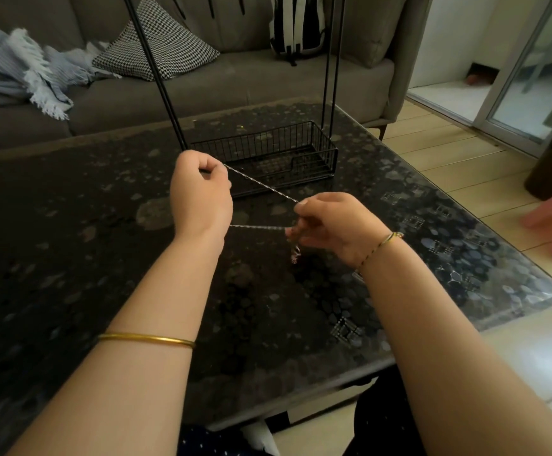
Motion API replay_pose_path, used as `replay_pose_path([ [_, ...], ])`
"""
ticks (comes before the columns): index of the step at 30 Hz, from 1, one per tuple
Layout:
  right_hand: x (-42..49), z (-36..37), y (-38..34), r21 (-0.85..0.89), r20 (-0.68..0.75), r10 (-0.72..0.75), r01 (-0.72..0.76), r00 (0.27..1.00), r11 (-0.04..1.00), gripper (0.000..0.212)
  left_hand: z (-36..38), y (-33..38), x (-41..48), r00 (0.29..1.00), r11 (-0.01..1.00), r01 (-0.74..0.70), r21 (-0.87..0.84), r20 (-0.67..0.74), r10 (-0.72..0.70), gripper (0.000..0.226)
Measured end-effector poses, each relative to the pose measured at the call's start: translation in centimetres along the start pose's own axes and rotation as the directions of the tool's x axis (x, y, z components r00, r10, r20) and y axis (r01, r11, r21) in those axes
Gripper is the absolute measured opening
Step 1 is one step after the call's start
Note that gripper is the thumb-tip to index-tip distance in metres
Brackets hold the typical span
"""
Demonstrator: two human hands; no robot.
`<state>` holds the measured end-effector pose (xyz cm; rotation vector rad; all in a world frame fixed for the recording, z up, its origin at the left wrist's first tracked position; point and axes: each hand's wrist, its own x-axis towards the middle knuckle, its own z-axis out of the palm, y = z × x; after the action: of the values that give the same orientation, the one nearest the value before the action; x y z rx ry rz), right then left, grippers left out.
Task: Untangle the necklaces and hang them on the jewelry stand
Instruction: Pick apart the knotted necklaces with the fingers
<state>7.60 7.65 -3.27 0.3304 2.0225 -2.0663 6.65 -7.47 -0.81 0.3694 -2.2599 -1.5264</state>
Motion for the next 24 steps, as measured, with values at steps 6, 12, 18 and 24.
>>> replay_pose_path([
  [6,-1.4,-0.1,-0.3,0.214,0.111,0.06,-0.082,0.992,0.973,0.01,-0.5,-1.1,0.0,1.0,0.987,0.02,0.16,0.013,-0.022,0.008],
  [12,-3.5,-1.2,0.3,0.233,0.113,0.031,-0.057,0.993,0.971,0.015,-1.1,-1.2,-3.0,0.911,0.94,0.205,0.273,0.297,-0.285,0.012],
  [18,-5.4,-2.1,1.0,0.172,0.115,0.005,-0.025,0.993,0.985,0.026,0.2,0.1,-6.6,0.809,0.96,-0.032,0.279,0.57,-0.139,0.021],
  [24,-5.8,-2.8,1.6,-0.086,0.129,-0.188,0.2,0.974,0.976,0.023,1.3,1.0,-7.6,0.662,0.941,0.335,0.055,0.696,-0.277,0.025],
])
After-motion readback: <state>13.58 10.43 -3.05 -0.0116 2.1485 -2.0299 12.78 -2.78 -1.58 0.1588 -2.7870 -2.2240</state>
